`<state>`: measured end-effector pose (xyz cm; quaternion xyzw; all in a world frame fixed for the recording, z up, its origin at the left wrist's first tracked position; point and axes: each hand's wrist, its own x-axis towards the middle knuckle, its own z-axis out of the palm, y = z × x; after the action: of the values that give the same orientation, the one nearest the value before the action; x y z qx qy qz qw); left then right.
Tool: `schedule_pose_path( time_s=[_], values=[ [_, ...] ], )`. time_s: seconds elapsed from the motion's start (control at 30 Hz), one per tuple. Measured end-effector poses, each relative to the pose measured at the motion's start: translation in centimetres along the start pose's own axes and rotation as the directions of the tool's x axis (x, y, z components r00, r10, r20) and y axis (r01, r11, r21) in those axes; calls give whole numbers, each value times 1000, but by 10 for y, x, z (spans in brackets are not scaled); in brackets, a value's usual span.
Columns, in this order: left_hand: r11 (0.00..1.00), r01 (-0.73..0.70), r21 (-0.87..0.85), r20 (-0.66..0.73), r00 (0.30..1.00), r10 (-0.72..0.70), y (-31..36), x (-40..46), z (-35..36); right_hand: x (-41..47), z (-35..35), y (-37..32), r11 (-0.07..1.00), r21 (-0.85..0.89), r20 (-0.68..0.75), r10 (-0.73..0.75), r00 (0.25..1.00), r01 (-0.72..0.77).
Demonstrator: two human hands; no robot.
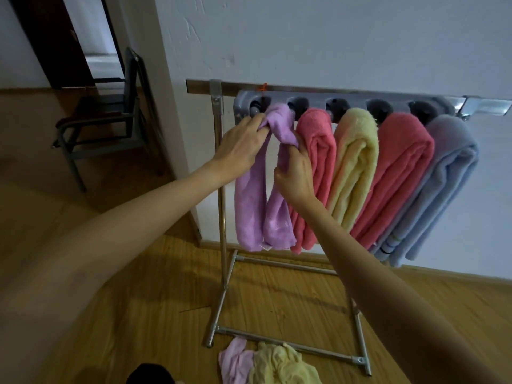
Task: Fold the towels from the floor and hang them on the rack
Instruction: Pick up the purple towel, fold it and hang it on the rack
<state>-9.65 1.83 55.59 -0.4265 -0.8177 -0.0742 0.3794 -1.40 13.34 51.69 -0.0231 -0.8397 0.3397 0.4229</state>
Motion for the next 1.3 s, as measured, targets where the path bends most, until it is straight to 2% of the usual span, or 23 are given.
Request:
schedule_pose_path(
  time_s=[0.13, 0.3, 0.37, 0.43, 0.53, 0.63, 0.7, 0.77, 0.87, 0.93, 1.0, 1.1, 1.3],
  values=[
    [999, 1, -36, -26, 1000, -2, 1, -6, 4, -6, 0, 10, 992, 0, 9, -129, 992, 129],
    [987, -82, -140, -104, 992, 68, 3, -28, 13, -12, 0, 32, 983, -55, 116, -166, 979, 173],
    [959, -47, -278, -130, 991, 11, 6, -43, 20, -16, 2, 38, 987, -61, 143, -137, 980, 147],
    [882, 68, -466, -122, 983, -140, 12, -63, 34, -25, 3, 38, 992, -12, 149, -125, 981, 129],
    [748, 293, -596, 17, 935, -354, 19, -96, 66, -36, 8, 38, 985, 144, 80, -105, 991, 93],
    [667, 447, -597, 228, 891, -393, 17, -117, 95, -38, 18, 42, 961, 270, -6, 70, 998, -66],
    [623, 530, -575, 337, 848, -410, 16, -122, 109, -37, 22, 43, 968, 222, -46, 132, 990, -118],
    [575, 599, -557, 406, 800, -442, 18, -123, 120, -38, 26, 47, 991, 84, -84, 115, 990, -108],
    [461, 657, -597, 472, 752, -461, 22, -122, 133, -41, 36, 54, 992, -46, -68, 114, 991, -117],
    [454, 652, -607, 449, 753, -482, 20, -125, 140, -46, 45, 60, 981, -91, -23, 170, 985, -172],
    [493, 650, -578, 348, 743, -571, 16, -129, 144, -53, 52, 62, 970, -106, 18, 223, 975, -220],
    [492, 685, -538, 226, 679, -698, 8, -139, 146, -62, 61, 59, 958, -107, 58, 275, 960, -267],
    [544, 677, -496, 131, 678, -724, -17, -161, 144, -71, 73, 50, 957, 21, 151, 283, 947, -289]
  ],
)
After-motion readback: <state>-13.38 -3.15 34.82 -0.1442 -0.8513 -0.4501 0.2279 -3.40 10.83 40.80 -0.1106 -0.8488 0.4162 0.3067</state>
